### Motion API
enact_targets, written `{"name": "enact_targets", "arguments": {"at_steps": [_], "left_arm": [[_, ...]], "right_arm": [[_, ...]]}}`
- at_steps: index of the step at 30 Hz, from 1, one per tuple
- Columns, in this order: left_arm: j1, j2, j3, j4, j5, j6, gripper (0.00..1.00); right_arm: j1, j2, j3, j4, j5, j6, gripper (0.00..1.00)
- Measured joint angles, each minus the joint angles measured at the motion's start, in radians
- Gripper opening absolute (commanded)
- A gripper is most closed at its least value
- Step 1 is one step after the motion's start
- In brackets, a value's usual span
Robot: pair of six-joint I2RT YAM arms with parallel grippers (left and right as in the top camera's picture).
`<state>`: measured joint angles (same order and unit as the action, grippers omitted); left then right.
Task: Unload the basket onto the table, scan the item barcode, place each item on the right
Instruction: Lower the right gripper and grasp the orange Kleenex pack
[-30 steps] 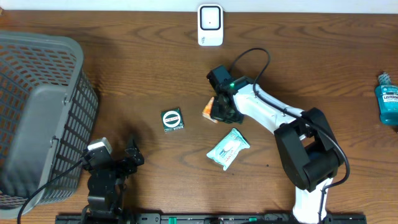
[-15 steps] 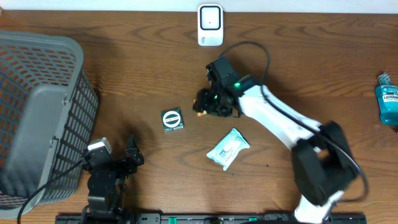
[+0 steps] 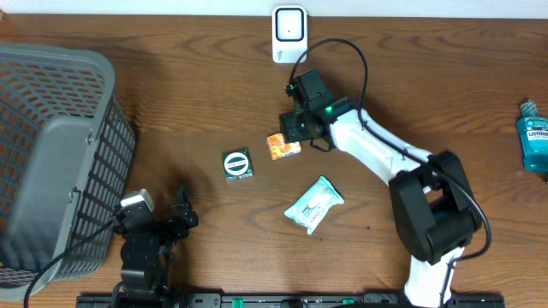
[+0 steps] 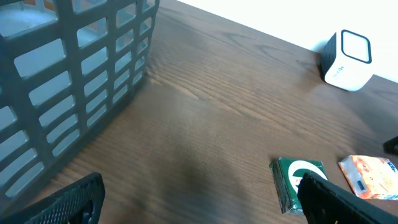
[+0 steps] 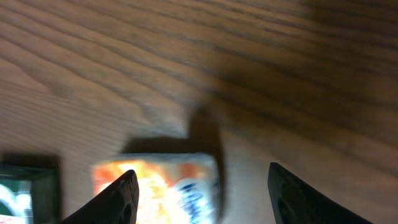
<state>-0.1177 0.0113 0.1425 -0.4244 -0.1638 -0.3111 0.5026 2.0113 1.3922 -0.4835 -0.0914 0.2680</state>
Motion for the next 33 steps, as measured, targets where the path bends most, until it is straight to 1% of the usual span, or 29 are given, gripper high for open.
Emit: {"name": "enact_targets", "arguments": {"at_steps": [2,7,12,22,23,24,27,28,33], "left_arm": [[0.0,0.0,0.0,0.0,0.0,0.0,0.98],[0.0,0.0,0.0,0.0,0.0,0.0,0.98],[0.0,0.0,0.0,0.0,0.0,0.0,0.98],[0.0,0.0,0.0,0.0,0.0,0.0,0.98],[0.0,0.0,0.0,0.0,0.0,0.0,0.98],[0.0,0.0,0.0,0.0,0.0,0.0,0.98],[0.0,0.0,0.0,0.0,0.0,0.0,0.98],[0.0,0.0,0.0,0.0,0.0,0.0,0.98],[0.0,0.0,0.0,0.0,0.0,0.0,0.98]], "right_arm": [[-0.026,0.008,0.0,0.01,-0.039,-0.045,0.57],[-0.076,0.01,0.0,0.039,-0.158,-0.099,0.54],[-0.083,0.014,0.0,0.038,-0.269,-0.16,0.51],[-0.097,0.095,0.0,0.009,-0.364,-0.248,0.5],[-0.101,0.104,0.0,0.01,-0.39,-0.261,0.45],[-0.106,0.106,0.001,0.009,-0.412,-0.274,0.38],[-0.113,0.126,0.005,0.01,-0.452,-0.29,0.02],[-0.114,0.135,0.008,0.009,-0.465,-0.292,0.01],[-0.122,0.148,0.021,-0.012,-0.513,-0.293,0.01]]}}
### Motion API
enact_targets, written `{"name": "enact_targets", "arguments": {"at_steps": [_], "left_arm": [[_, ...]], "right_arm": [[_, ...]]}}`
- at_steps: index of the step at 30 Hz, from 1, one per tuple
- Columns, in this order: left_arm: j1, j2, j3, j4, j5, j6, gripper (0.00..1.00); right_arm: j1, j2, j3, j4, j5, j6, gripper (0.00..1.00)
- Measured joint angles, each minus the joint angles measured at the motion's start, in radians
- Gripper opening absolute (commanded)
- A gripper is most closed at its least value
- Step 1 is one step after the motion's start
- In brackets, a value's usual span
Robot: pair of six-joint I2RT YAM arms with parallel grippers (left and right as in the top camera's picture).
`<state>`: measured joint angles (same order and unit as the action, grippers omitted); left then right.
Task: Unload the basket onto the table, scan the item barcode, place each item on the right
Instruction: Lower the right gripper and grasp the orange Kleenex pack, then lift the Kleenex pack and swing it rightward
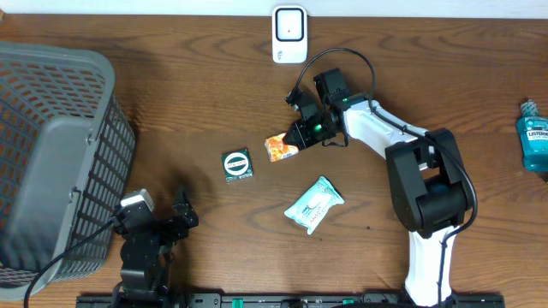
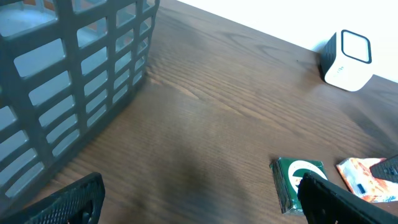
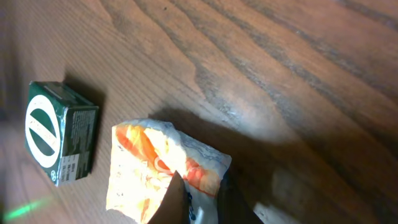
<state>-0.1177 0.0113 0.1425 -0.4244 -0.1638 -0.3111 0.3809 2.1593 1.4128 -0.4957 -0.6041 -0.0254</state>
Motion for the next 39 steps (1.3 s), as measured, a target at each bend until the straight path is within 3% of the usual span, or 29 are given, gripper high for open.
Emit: {"name": "enact_targets", "arguments": {"at_steps": [9,13,18,22,28,39], "left_arm": [[0.0,0.0,0.0,0.0,0.0,0.0,0.98],[0.0,0.0,0.0,0.0,0.0,0.0,0.98],[0.0,0.0,0.0,0.0,0.0,0.0,0.98],[0.0,0.0,0.0,0.0,0.0,0.0,0.98],[0.0,0.0,0.0,0.0,0.0,0.0,0.98],[0.0,0.001,0.0,0.0,0.0,0.0,0.98]], "right_arm": [[-0.071,-0.009,0.031,-0.209,-0.172,0.309,0.01],[-0.146,-0.079,0.034,-0.414,-0.307,0.445,0.01],[-0.18,-0.219,0.046,-0.653,-0.371,0.413,0.01],[-0.175,-0.357,0.046,-0.805,-0.335,0.359,0.01],[-0.175,-0.662,0.003,-0.862,-0.227,0.348,0.01],[-0.172,-1.245,-0.327,-0.834,-0.143,0.611,0.01]]}}
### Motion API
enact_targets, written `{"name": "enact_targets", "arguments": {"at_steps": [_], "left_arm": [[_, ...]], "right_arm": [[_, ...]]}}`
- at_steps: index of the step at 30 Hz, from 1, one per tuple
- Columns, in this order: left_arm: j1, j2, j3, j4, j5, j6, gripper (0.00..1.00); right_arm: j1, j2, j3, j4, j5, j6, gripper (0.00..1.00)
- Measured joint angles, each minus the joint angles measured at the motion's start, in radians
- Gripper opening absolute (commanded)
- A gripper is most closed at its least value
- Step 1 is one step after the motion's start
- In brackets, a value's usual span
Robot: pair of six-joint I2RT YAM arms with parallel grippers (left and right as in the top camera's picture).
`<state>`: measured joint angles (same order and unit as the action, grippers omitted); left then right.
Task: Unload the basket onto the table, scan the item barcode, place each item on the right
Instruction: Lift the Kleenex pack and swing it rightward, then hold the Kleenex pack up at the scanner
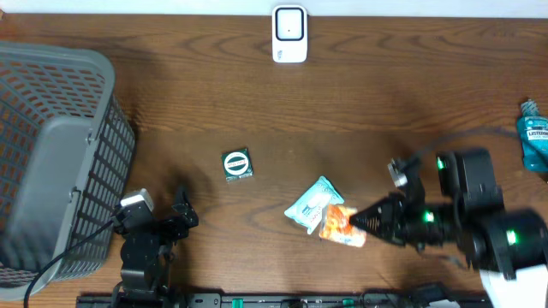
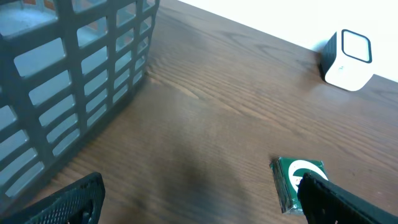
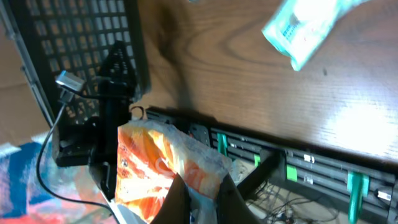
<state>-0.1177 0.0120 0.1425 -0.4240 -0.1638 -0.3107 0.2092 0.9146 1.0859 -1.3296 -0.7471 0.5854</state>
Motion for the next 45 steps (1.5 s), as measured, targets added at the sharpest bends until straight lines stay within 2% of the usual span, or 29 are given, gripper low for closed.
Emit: {"name": "enact_targets", "arguments": {"at_steps": [6,12,16,20,23,28,31,34,37,41,45], "left_arm": [[0.0,0.0,0.0,0.0,0.0,0.0,0.98],[0.0,0.0,0.0,0.0,0.0,0.0,0.99],[0.0,0.0,0.0,0.0,0.0,0.0,0.98],[0.0,0.0,0.0,-0.001,0.0,0.0,0.98],[0.0,0.0,0.0,0.0,0.0,0.0,0.98],[0.0,0.0,0.0,0.0,0.0,0.0,0.98],[0.0,0.0,0.0,0.0,0.0,0.0,0.98],[0.0,0.001,0.0,-0.002,0.0,0.0,0.98],[0.0,0.001,0.0,-0.002,0.0,0.0,0.98],[0.0,0.001,0.0,-0.001,0.0,0.0,0.98],[0.0,0.002,0.0,-0.001,0.0,0.0,0.98]], "right_arm": [[0.0,-0.175,-0.074,0.056,0.04,0.109,0.01],[0.0,-0.203,-0.082,0.194,0.185,0.111,0.01],[0.0,-0.202,-0.154,0.452,0.285,0.075,0.01],[0.0,-0.178,-0.285,0.798,0.34,0.014,0.01],[0.01,-0.121,-0.408,1.126,0.359,-0.039,0.01],[0.042,0.109,-0.568,1.743,0.385,-0.134,0.01],[0.062,0.288,-0.579,2.025,0.41,-0.161,0.01],[0.089,0.519,-0.577,2.4,0.454,-0.19,0.01],[0.122,0.743,-0.54,2.64,0.518,-0.249,0.01],[0.153,1.004,-0.389,2.708,0.603,-0.315,0.01],[0.155,1.238,-0.097,2.626,0.657,-0.372,0.01]]}}
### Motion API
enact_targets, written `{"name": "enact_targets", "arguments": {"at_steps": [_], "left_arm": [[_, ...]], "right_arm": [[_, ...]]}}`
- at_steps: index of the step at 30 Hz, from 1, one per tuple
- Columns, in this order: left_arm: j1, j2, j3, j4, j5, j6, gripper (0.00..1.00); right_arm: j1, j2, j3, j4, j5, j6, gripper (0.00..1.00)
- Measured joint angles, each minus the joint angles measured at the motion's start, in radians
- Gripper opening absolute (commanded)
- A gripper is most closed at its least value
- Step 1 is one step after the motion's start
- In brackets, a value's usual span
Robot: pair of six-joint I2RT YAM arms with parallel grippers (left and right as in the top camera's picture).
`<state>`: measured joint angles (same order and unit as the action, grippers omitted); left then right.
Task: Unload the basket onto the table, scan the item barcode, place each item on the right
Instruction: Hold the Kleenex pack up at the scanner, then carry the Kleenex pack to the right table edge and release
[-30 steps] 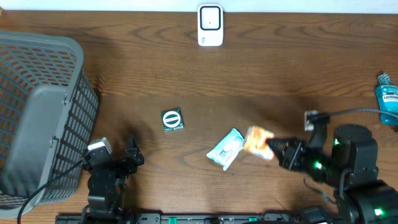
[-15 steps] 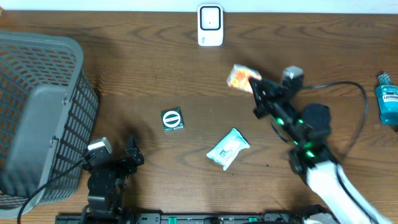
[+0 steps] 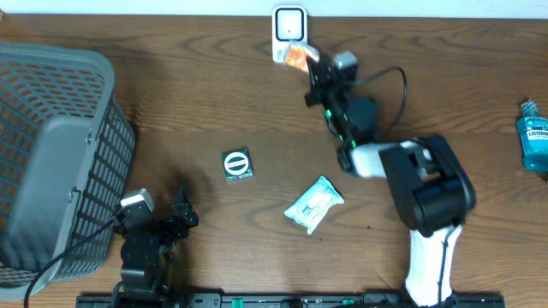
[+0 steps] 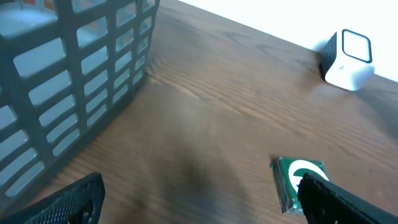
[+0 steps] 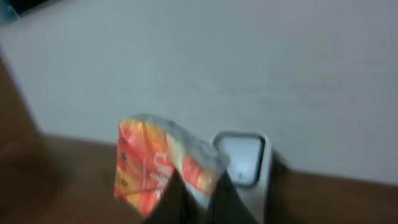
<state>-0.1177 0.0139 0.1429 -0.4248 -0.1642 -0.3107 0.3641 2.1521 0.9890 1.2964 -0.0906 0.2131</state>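
Observation:
My right gripper (image 5: 198,194) is shut on a small orange packet (image 5: 155,168), held up in front of the white barcode scanner (image 5: 241,158) at the back edge of the table. From overhead, the orange packet (image 3: 296,56) sits just below the scanner (image 3: 289,27), at the tip of the right gripper (image 3: 310,65). My left gripper (image 4: 199,199) rests open and low at the front left, nothing between its fingers.
A green box (image 3: 237,164) lies mid-table, also in the left wrist view (image 4: 297,183). A teal wipes pack (image 3: 314,204) lies in front of the right arm. A grey basket (image 3: 51,154) fills the left side. A blue bottle (image 3: 534,137) is at the right edge.
My right gripper, which held the orange packet low at the front right near the teal pack, now holds it at the back by the scanner. The left arm has not moved.
My right gripper was open around the orange packet lying beside the green box. Then it was shut on the packet there. Later it held the packet near the table's front, and now in front of the scanner. The left arm stayed still throughout.

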Motion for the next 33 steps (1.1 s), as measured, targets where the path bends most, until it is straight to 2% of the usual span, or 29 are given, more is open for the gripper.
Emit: {"name": "enact_targets", "arguments": {"at_steps": [6,11,14,24,26,29,33], "left_arm": [[0.0,0.0,0.0,0.0,0.0,0.0,0.98],[0.0,0.0,0.0,-0.001,0.0,0.0,0.98],[0.0,0.0,0.0,0.0,0.0,0.0,0.98],[0.0,0.0,0.0,0.0,0.0,0.0,0.98],[0.0,0.0,0.0,-0.001,0.0,0.0,0.99],[0.0,0.0,0.0,0.0,0.001,0.0,0.98],[0.0,0.0,0.0,-0.001,0.001,0.0,0.98]], "right_arm": [[0.0,0.206,0.446,-0.338,0.038,-0.122,0.01],[-0.001,0.38,0.766,-0.443,0.072,-0.219,0.01],[-0.005,0.443,0.869,-0.487,0.098,-0.237,0.01],[-0.015,0.47,0.904,-0.478,0.129,-0.254,0.01],[-0.016,0.46,0.906,-0.518,0.129,-0.254,0.01],[-0.019,0.413,0.906,-0.668,0.134,-0.254,0.01],[-0.032,0.269,0.906,-1.03,0.209,-0.254,0.01]]}}
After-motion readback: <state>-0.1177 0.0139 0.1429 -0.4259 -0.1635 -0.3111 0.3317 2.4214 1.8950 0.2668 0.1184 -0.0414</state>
